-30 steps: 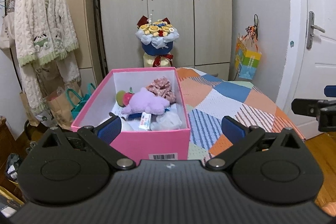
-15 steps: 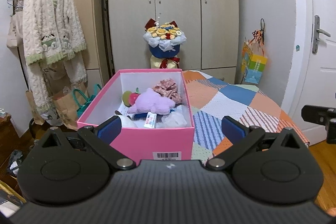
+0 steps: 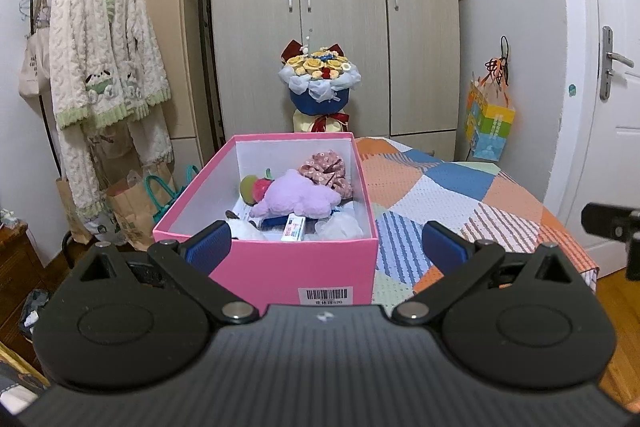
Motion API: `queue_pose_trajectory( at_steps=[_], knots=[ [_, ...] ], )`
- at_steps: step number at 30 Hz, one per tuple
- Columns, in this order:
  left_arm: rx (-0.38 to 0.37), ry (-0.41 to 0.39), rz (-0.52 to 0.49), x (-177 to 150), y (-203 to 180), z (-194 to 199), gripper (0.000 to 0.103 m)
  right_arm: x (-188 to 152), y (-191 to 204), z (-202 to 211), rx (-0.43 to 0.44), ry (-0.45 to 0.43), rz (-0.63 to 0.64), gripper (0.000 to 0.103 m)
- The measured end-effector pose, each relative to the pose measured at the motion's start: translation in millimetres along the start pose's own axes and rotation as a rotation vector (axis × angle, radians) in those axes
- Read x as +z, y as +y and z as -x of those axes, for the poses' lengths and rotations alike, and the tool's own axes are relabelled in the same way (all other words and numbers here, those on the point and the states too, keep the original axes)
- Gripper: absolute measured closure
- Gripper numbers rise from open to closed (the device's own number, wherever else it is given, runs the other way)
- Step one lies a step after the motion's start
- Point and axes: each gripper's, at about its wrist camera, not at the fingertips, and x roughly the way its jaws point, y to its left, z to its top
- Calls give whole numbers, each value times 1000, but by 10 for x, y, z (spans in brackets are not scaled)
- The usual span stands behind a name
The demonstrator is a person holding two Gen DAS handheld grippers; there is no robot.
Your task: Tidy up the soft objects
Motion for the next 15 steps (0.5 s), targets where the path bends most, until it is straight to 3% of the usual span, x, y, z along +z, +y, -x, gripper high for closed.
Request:
queue_pose_trajectory(
  at_steps=[8, 15],
  knots=[
    [-6, 4, -8, -66, -37, -64, 0, -53, 47, -59, 28, -20, 3, 0],
    [32, 10, 8, -86, 7, -139, 0, -60, 63, -120, 26, -28, -3, 0]
  ],
)
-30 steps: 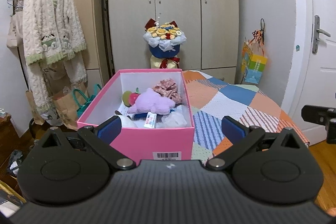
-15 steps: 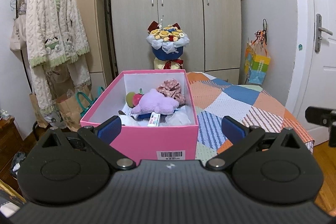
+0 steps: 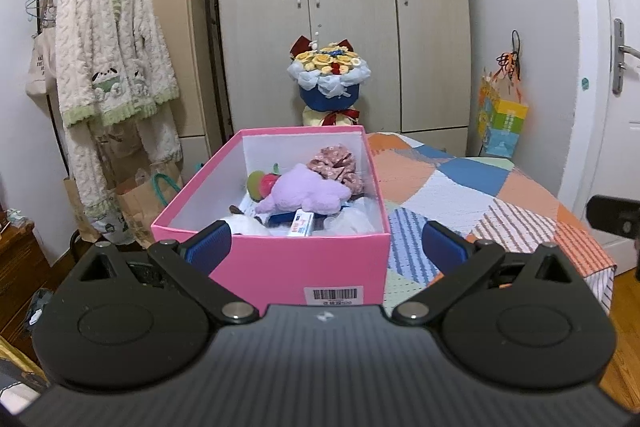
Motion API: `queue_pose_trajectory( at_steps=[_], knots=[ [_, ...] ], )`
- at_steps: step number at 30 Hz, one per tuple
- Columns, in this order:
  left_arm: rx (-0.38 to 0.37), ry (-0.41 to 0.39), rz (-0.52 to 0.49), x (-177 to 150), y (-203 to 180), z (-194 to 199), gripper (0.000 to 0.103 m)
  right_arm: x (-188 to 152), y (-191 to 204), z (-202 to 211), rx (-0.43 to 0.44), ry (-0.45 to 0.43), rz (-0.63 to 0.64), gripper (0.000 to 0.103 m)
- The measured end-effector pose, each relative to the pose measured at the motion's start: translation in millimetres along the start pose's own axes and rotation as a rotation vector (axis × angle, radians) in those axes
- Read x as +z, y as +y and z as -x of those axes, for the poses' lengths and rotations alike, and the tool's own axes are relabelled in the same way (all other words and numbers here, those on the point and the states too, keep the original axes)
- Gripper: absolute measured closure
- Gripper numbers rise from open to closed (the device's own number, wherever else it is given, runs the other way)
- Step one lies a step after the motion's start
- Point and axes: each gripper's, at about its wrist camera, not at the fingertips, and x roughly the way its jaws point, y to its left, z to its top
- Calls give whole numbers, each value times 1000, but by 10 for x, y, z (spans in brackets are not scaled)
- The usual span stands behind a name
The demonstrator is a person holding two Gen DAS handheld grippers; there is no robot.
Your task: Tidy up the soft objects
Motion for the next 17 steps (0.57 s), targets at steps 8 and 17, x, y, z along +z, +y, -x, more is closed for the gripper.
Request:
queue_pose_trajectory(
  at_steps=[8, 17],
  knots=[
    [-1, 15, 2, 8, 21, -31, 0, -23, -35, -88, -14, 23, -14, 0],
    [-8, 2, -6, -6, 17, -16, 0, -57, -31, -98, -6, 31, -18, 0]
  ],
)
